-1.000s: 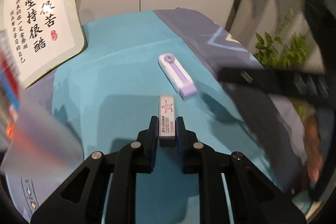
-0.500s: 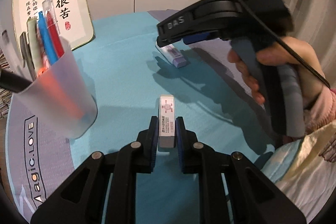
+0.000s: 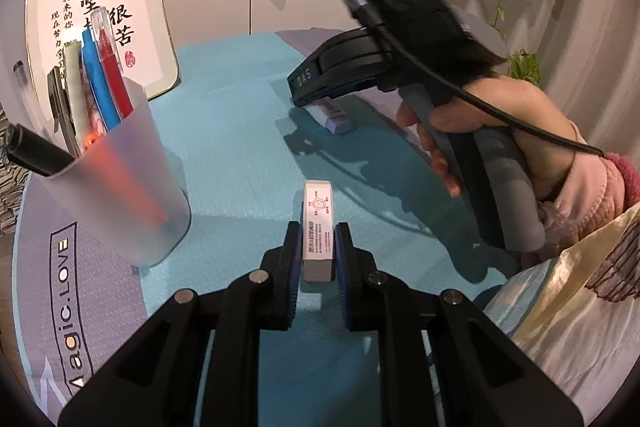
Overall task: Organize stationery
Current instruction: 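Grasp and lift the white-and-lilac correction tape with the right gripper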
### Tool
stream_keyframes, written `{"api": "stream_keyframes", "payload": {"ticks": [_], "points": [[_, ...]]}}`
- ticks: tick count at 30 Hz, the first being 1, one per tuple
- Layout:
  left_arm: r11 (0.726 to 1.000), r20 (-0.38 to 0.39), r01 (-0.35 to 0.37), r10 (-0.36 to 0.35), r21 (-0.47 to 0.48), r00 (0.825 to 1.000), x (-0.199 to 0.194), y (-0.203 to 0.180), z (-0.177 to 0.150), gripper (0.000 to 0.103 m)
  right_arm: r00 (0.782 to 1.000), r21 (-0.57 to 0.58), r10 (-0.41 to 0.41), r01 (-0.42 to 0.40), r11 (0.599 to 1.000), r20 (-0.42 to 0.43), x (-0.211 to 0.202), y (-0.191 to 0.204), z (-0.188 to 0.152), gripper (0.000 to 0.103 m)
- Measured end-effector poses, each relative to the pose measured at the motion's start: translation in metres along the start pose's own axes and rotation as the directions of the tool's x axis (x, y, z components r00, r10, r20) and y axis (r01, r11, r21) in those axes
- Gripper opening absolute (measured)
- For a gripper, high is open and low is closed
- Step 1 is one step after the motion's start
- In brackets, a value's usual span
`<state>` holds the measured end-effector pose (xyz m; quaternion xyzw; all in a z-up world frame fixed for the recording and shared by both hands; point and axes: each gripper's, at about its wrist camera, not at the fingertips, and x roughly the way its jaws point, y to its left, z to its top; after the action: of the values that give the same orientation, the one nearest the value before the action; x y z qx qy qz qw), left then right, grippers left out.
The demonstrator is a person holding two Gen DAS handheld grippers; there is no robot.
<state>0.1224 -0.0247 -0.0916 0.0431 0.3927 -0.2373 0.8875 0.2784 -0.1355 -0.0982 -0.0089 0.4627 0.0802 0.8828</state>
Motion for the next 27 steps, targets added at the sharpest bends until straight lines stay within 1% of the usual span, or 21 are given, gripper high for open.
{"api": "stream_keyframes", "payload": {"ticks": [4,8,11,14,17,27], "points": [[1.0,0.015,-0.008,0.008,0.006,1.0,-0.009,0.001,0.0,0.015,0.996,-0.01,0.043,-0.042,0.999,0.075,-0.029,0.004,-0.005,0.026],[1.0,0.033,-0.023,0.023,0.013,0.999,-0.017,-0.004,0.001,0.015,0.983,-0.016,0.1,-0.099,0.995,0.151,-0.063,0.006,-0.015,0.026],[1.0,0.04,-0.029,0.028,0.012,0.999,-0.025,-0.01,0.0,0.015,0.974,-0.011,0.122,-0.122,0.992,0.188,-0.082,0.004,-0.019,0.026],[1.0,0.047,-0.028,0.027,0.011,0.998,-0.033,-0.014,-0.001,0.015,0.966,-0.004,0.149,-0.151,0.988,0.212,-0.098,0.003,-0.024,0.026],[1.0,0.053,-0.022,0.022,0.009,0.998,-0.037,-0.015,-0.002,0.015,0.96,0.002,0.148,-0.152,0.988,0.239,-0.11,0.001,-0.028,0.026],[0.999,0.083,-0.036,0.035,0.01,0.996,-0.057,-0.013,-0.002,0.015,0.951,0.026,0.16,-0.173,0.985,0.264,-0.126,-0.007,-0.041,0.026]]}}
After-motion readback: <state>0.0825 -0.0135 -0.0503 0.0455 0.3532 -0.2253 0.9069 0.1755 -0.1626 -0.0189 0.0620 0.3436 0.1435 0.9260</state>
